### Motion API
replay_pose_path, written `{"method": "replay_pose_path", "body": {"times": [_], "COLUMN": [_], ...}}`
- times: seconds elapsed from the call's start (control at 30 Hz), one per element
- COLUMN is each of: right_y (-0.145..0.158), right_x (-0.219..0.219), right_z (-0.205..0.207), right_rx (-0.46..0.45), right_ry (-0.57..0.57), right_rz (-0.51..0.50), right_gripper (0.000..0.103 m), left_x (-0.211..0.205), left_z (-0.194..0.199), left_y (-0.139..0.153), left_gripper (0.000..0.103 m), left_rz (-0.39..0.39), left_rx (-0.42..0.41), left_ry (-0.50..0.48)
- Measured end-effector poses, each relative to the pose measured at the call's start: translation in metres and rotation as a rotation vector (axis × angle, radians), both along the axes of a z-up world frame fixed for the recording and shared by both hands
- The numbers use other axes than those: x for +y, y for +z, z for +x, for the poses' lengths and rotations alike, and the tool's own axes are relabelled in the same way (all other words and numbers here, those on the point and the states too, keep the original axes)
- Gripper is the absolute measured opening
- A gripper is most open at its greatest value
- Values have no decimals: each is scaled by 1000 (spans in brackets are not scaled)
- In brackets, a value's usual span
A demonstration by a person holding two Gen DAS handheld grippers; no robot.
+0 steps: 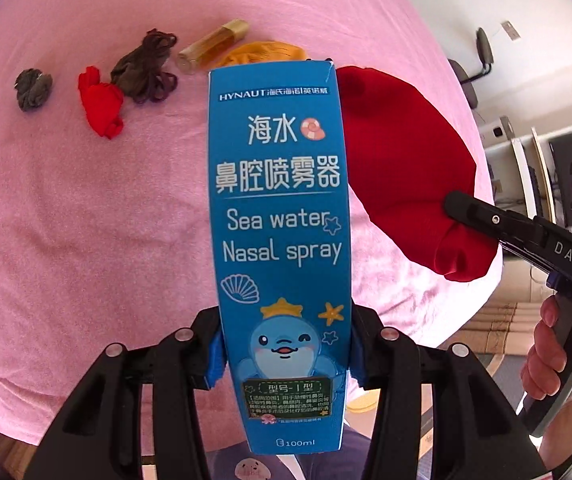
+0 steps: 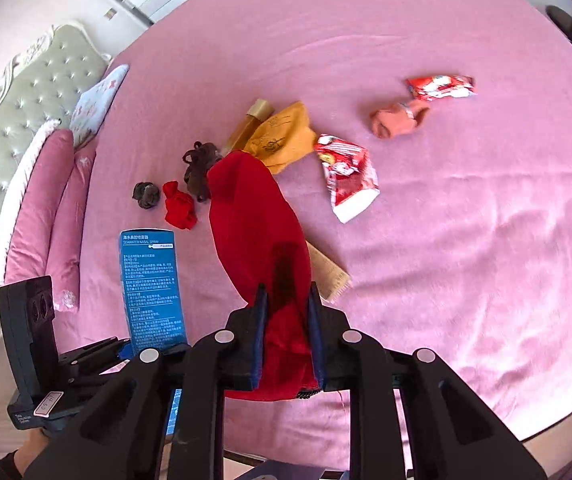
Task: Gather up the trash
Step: 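Carry both items over the yellow basin and open both tools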
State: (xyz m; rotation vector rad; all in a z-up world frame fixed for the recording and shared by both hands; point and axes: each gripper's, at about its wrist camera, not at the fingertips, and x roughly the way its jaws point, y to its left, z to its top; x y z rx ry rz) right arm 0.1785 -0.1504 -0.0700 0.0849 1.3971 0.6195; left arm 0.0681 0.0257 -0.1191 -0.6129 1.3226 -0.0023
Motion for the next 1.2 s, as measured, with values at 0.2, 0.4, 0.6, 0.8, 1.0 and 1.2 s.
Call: {"method": "replay_pose_path", "body": {"times": [0.2,0.4,0.6,0.8,1.0,1.2], "right_y": [15,20,12,-12,-41,-57], "right_x": [-117,-227,-335,-417,-466,-476], "right_z": [-43,-96,-150,-202,-239,-244], "right_rx": [14,24,61,114,177,203], "right_ry": [-215,-361,-522,-650,-732,-721], "right_rz": [-22,-69,-112,-171,-170,-151], "right_gripper": [19,19,19,19,19,24], "left_x": [-75,-175,-287,-384,-455,-488], "left_z": [-6,-4,1,-13,-36,-43], "left_y": [14,21,15,-8,-34,-55], "left_gripper": [47,47,47,47,47,48], "left_rz": [6,-13,-26,-38,-16,-8], "left_rx": [-15,-17,6,56,114,153], "left_ry": [-192,-366,-547,-691,-826,-918]}}
